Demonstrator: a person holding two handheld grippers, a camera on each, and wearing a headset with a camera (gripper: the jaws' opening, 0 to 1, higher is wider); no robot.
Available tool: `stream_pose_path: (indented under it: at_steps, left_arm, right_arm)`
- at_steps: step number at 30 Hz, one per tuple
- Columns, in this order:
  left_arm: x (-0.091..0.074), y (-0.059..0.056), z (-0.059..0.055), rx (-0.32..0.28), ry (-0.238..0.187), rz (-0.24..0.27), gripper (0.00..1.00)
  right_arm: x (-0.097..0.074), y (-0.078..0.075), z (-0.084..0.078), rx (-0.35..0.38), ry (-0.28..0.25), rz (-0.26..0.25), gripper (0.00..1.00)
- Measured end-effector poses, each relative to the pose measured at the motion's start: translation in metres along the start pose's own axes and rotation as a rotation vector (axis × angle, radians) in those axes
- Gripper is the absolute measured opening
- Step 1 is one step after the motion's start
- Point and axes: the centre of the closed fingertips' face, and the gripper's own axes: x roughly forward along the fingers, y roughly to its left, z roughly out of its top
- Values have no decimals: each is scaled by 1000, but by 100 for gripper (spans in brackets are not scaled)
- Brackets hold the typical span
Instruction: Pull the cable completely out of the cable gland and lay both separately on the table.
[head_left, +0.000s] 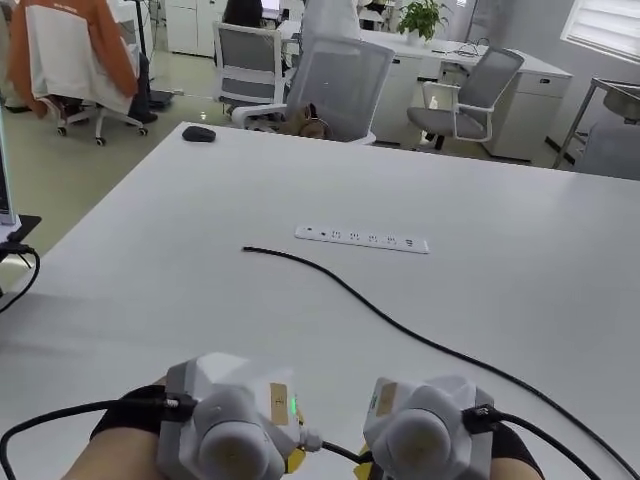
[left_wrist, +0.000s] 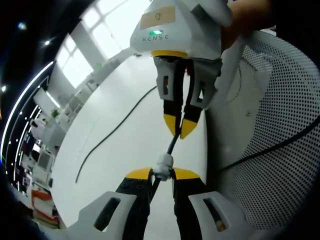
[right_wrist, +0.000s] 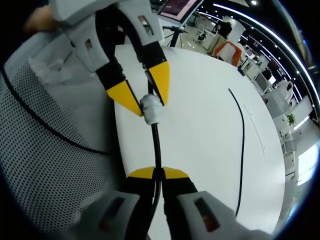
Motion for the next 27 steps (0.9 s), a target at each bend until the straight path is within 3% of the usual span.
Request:
stream_pose_path:
  at_steps: [4, 20, 27]
  left_arm:
    - [-1, 3, -1, -12, -2, 10, 17]
    - [-1, 1, 0, -13, -3, -1, 17]
    - [0, 1, -2, -14, 0, -1, 17]
  right_arm:
    - [1, -4, -14, 24, 58, -8, 2]
    - [3, 1, -31, 67, 138, 17, 3]
    - [1, 0, -11, 45, 43, 11, 15]
